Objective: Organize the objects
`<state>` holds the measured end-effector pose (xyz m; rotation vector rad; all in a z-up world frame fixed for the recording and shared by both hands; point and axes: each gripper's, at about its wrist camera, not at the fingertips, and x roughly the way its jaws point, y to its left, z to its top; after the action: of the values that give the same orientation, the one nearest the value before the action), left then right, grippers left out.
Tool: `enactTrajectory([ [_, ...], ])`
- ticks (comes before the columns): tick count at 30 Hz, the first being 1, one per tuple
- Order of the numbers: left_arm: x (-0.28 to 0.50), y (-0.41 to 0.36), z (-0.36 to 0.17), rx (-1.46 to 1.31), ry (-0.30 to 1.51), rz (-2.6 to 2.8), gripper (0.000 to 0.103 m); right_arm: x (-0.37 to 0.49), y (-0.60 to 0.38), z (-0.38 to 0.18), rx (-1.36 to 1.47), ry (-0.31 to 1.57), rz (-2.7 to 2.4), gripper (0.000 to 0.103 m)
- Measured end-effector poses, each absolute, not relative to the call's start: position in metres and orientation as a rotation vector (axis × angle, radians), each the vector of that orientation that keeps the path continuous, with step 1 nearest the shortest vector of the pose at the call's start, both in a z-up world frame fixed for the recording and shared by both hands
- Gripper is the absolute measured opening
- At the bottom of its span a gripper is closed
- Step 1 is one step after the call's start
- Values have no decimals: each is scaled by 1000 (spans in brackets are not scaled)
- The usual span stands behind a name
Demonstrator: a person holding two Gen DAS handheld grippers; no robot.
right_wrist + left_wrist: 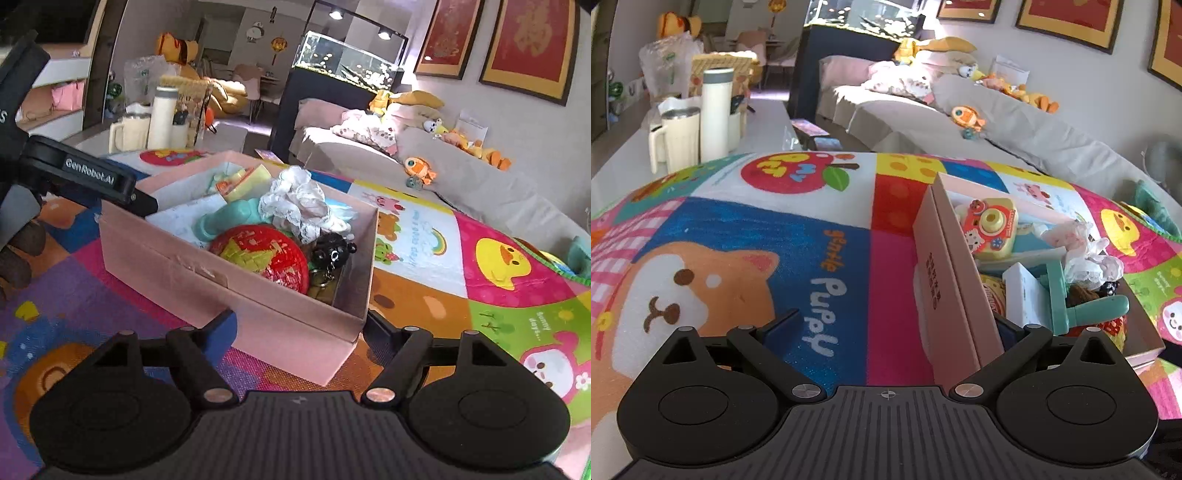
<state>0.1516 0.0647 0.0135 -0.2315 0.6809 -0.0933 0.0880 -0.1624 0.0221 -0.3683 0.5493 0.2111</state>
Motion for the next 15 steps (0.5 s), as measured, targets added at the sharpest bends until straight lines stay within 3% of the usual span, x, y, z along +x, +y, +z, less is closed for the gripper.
enactTrajectory([
  [5, 130, 62, 33, -179, 586, -64, 101, 83, -163, 25, -315, 606, 186, 81],
  [10, 61, 64, 60, -156, 484, -97, 101, 37, -171, 30, -221, 606, 155, 103],
  [15, -4, 40, 31, -117, 611, -160, 101, 1, -177, 19, -56, 733, 116, 103],
])
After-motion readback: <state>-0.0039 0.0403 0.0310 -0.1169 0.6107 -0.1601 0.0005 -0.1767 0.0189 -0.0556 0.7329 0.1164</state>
